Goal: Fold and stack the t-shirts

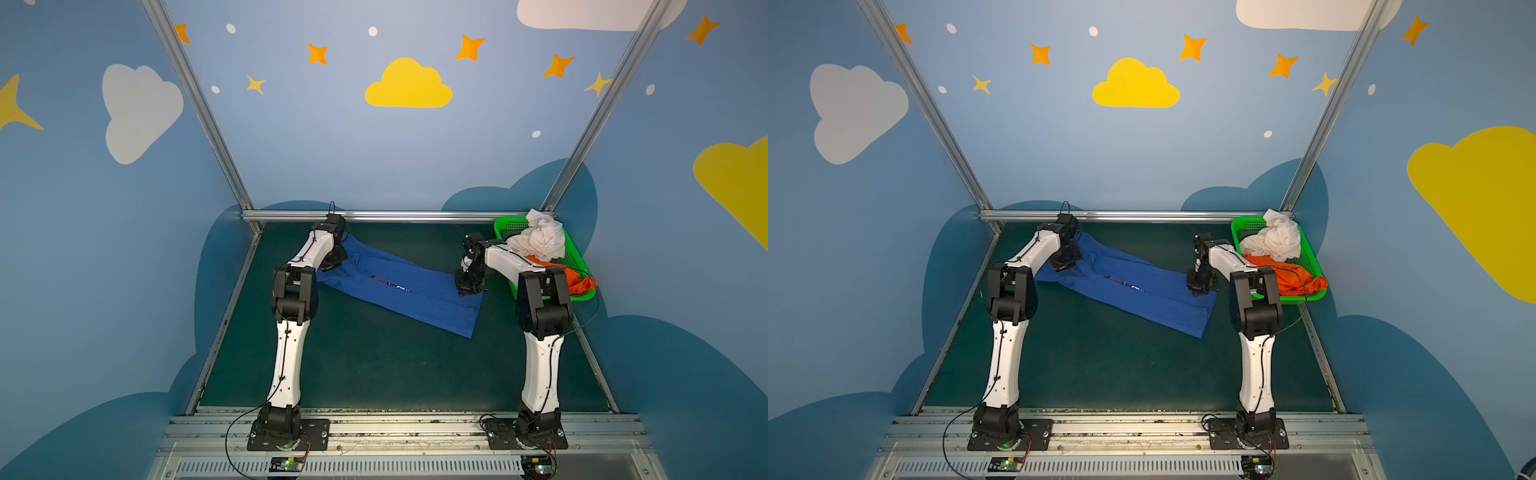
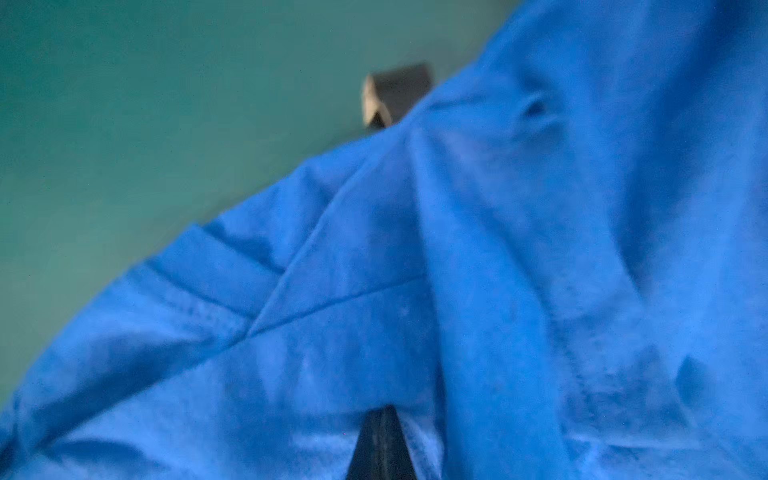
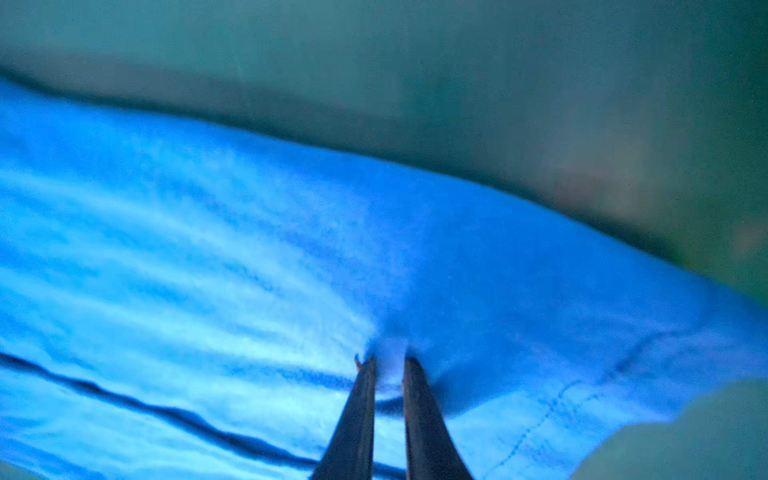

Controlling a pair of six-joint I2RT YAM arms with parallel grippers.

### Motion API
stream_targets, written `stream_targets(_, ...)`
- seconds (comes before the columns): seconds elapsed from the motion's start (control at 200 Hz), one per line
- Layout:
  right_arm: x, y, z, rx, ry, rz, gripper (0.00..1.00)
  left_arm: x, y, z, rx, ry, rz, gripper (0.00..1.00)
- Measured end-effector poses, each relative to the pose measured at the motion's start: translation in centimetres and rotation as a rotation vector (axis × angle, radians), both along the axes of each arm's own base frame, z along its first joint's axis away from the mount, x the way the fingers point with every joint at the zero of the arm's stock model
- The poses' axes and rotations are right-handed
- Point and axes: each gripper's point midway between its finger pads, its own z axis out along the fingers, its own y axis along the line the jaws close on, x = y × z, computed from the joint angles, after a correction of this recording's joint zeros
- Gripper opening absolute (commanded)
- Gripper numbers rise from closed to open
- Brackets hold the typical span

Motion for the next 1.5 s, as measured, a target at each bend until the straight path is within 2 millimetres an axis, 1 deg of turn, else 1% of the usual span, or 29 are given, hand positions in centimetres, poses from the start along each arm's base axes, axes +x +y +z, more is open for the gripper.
stream_targets(0.105, -3.1, 0.3, 0.0, -0.016, 0.029, 0.007, 0.23, 1.6, -1.6, 0.1, -0.037, -0.019, -0.034, 0.05)
stream_targets(0.195, -6.5, 0.9, -0.1, -0.038, 0.063, 0.024, 0.24, 2.8, -3.2, 0.1, -0.084, -0.044, -0.070, 0.05)
stream_targets(0.285, -10.4, 2.1, -0.2, -0.037, 0.106, 0.052, 0.23, 3.6, -5.0, 0.1, -0.137, -0.071, -0.100, 0.05)
stream_targets(0.34, -12.2, 3.0, -0.2, -0.027, 0.132, 0.065, 0.22, 3.9, -6.0, 0.1, -0.172, -0.083, -0.113, 0.05)
stream_targets(0.396, -13.3, 3.7, -0.2, -0.019, 0.148, 0.077, 0.23, 4.3, -6.9, 0.1, -0.215, -0.097, -0.121, 0.05)
stream_targets(0.501, -15.3, 5.9, -0.2, 0.001, 0.176, 0.113, 0.23, 5.2, -8.7, 0.1, -0.313, -0.129, -0.129, 0.05)
stream_targets(0.566, -16.7, 7.7, -0.2, 0.021, 0.192, 0.145, 0.22, 5.9, -9.8, 0.2, -0.372, -0.155, -0.131, 0.05)
stream_targets(0.686, -19.9, 11.3, -0.1, 0.082, 0.232, 0.208, 0.22, 7.0, -11.8, 0.2, -0.463, -0.200, -0.138, 0.05)
stream_targets(0.786, -22.2, 13.7, 0.0, 0.142, 0.265, 0.235, 0.23, 7.9, -14.0, 0.2, -0.532, -0.240, -0.153, 0.05)
stream_targets(0.926, -23.9, 15.7, 0.2, 0.203, 0.296, 0.253, 0.24, 9.0, -17.7, 0.3, -0.625, -0.297, -0.183, 0.05)
stream_targets(1.021, -24.6, 16.6, 0.2, 0.232, 0.309, 0.266, 0.24, 9.2, -20.0, 0.3, -0.686, -0.320, -0.191, 0.05)
stream_targets(1.086, -24.9, 16.9, 0.3, 0.251, 0.317, 0.267, 0.25, 9.3, -21.2, 0.3, -0.718, -0.331, -0.194, 0.05)
stream_targets(1.197, -25.0, 17.3, 0.4, 0.273, 0.322, 0.269, 0.26, 9.3, -22.1, 0.4, -0.737, -0.336, -0.189, 0.05)
stream_targets(1.307, -25.1, 17.6, 0.5, 0.291, 0.323, 0.272, 0.29, 9.2, -22.2, 0.4, -0.737, -0.334, -0.185, 0.08)
stream_targets(1.362, -25.0, 17.7, 0.7, 0.299, 0.316, 0.275, 0.30, 9.2, -22.2, 0.5, -0.736, -0.335, -0.187, 0.13)
stream_targets(1.397, -24.9, 17.8, 0.9, 0.305, 0.309, 0.278, 0.31, 9.2, -22.2, 0.7, -0.731, -0.339, -0.192, 0.19)
stream_targets(1.457, -24.7, 18.0, 1.6, 0.321, 0.289, 0.284, 0.33, 9.0, -22.3, 1.2, -0.710, -0.340, -0.203, 0.33)
stream_targets(1.502, -24.6, 18.1, 2.4, 0.335, 0.271, 0.289, 0.34, 8.7, -22.1, 1.8, -0.684, -0.339, -0.208, 0.37)
